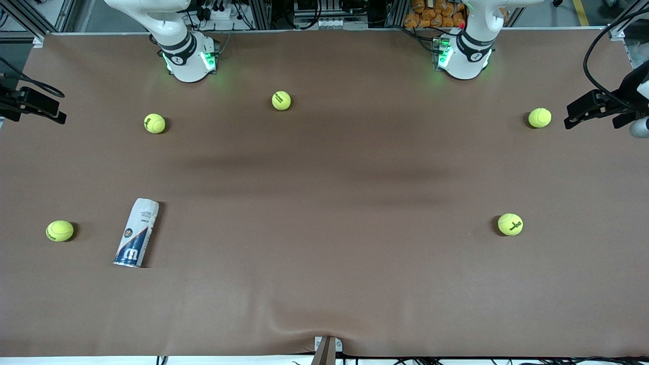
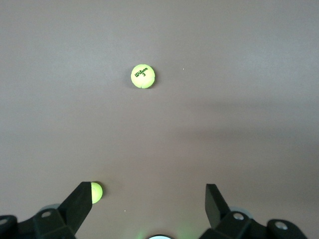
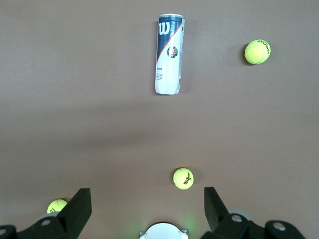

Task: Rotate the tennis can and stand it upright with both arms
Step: 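Reach the right gripper down to the lying Wilson tennis can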

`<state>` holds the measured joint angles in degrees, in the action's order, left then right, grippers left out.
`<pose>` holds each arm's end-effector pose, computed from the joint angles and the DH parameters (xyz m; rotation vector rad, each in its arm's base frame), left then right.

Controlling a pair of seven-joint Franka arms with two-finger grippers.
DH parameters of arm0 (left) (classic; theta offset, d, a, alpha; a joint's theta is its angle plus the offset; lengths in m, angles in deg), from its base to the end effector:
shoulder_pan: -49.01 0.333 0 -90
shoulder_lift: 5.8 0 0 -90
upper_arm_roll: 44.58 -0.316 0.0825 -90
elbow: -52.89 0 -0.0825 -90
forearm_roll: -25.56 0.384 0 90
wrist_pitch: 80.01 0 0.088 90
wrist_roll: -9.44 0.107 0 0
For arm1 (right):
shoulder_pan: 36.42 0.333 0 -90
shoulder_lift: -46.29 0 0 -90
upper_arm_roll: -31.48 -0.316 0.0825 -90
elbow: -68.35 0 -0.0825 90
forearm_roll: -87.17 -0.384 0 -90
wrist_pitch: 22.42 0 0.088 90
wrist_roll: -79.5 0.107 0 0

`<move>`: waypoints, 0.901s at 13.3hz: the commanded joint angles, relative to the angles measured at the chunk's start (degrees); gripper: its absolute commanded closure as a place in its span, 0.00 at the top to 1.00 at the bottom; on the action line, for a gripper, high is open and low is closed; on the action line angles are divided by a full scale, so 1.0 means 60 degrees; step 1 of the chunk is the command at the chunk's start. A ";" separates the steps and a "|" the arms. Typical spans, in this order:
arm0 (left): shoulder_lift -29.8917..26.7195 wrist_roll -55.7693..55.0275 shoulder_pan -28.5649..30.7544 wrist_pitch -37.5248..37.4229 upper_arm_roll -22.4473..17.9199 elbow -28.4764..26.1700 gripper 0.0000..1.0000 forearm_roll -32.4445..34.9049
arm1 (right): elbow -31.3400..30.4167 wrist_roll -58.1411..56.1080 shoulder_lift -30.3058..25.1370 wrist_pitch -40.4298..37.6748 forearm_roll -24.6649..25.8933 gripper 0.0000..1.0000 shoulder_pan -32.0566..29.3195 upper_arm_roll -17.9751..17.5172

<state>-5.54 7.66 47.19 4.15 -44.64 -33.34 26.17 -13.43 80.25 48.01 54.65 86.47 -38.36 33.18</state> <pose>0.5455 -0.0155 0.6440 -3.1291 -0.0019 0.0631 0.5386 -0.0325 0.6557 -3.1206 0.1164 0.1749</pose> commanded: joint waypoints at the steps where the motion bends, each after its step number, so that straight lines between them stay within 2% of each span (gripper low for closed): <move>1: 0.0029 0.0061 0.0054 0.0079 0.0024 0.0002 1.00 -0.0116 | -0.0169 0.0036 -0.0242 0.0031 0.0146 1.00 -0.0087 -0.0080; 7: 0.0073 0.0091 0.0054 0.0064 0.0010 0.0002 1.00 -0.0116 | -0.0256 0.0022 0.0137 0.0278 0.0146 1.00 -0.0189 -0.0050; 9: 0.0029 0.0003 0.0054 0.0035 0.0024 -0.0027 1.00 -0.0087 | -0.0344 0.0037 0.0882 0.0790 0.0161 1.00 -0.0233 -0.0050; 12: 0.0029 -0.0041 0.0025 0.0020 0.0054 0.0017 1.00 -0.0102 | -0.0344 0.0036 0.2493 0.2165 0.0073 1.00 -0.0409 -0.0050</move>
<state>-5.10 7.66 47.16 4.16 -44.59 -33.36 26.16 -16.99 80.26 56.17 64.21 86.66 -39.54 33.51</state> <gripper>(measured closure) 0.000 0.000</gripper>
